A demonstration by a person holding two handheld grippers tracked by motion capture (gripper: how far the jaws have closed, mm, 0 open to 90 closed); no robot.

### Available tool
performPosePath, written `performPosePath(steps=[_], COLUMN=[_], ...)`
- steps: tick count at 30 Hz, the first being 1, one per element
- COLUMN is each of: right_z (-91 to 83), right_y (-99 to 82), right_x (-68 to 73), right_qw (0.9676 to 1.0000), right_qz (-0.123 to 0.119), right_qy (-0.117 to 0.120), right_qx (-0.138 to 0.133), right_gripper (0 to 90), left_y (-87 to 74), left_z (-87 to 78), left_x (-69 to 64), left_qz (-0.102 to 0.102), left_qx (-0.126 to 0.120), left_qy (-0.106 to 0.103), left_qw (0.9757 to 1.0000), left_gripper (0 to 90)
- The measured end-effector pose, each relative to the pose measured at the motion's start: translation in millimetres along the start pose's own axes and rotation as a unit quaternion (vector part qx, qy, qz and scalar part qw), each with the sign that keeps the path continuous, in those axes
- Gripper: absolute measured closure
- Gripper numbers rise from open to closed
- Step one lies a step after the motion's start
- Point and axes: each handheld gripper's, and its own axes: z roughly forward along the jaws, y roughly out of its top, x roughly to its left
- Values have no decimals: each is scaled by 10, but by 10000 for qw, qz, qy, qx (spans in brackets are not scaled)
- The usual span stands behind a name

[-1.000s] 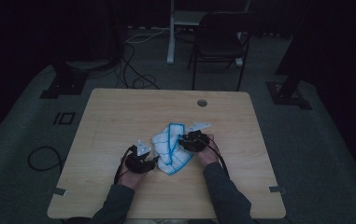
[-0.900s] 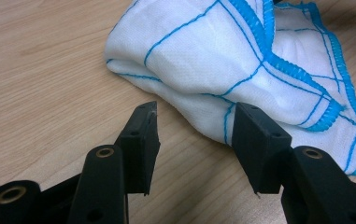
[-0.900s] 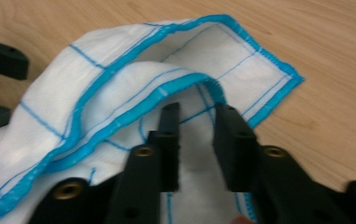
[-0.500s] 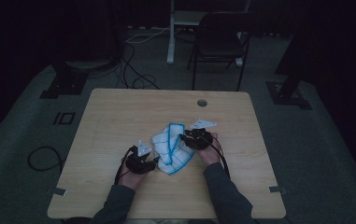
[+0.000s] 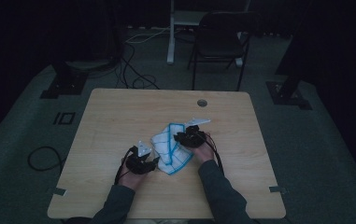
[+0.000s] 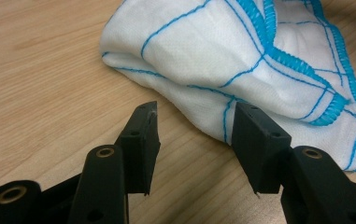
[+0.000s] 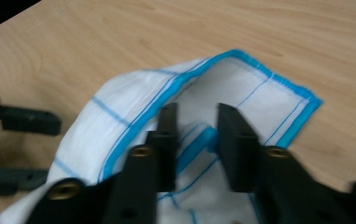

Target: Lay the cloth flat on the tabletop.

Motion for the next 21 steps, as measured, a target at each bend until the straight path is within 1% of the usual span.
performPosePath(steps=[3, 5, 8, 9, 10, 14, 15, 18, 20, 21], right_z=[-48, -83, -148, -162, -185, -222, -262, -292, -295, -297], right_y=[-37, -58, -111, -127, -152, -199, -232, -270, -286, -321], right_x=[12, 27, 76, 88, 112, 154, 199, 246, 264, 297], right_qw=[10000, 10000, 9999, 9999, 9998, 9998, 9997, 9996, 9995, 9994], right_qz=[-25, -11, 90, 87, 144, 131, 99, 73, 38, -34], right_qy=[-10, -32, -53, -68, -62, -95, -168, -231, -262, -325], right_qx=[-1, -22, -65, -75, -95, -124, -132, -152, -149, -122], right_gripper=[827, 835, 840, 841, 842, 845, 849, 849, 849, 849], left_y=[-6, -7, 4, 14, 22, 80, 132, 271, 302, 407], left_z=[8, 7, -2, -11, -17, -40, -48, -49, -45, -24], left_x=[-3, -6, -7, -9, -6, 5, 9, 19, 18, 10], left_qz=[21, 2, 17, 18, 35, 14, 15, 63, 69, 114], left_qx=[29, 25, 6, -9, -17, -95, -148, -253, -276, -332], left_qy=[-9, -5, -4, 0, -1, -5, 0, -3, -5, -17], left_qw=[10000, 10000, 10000, 10000, 10000, 10000, 9999, 9997, 9996, 9994], left_gripper=[527, 529, 537, 540, 543, 550, 550, 550, 550, 550])
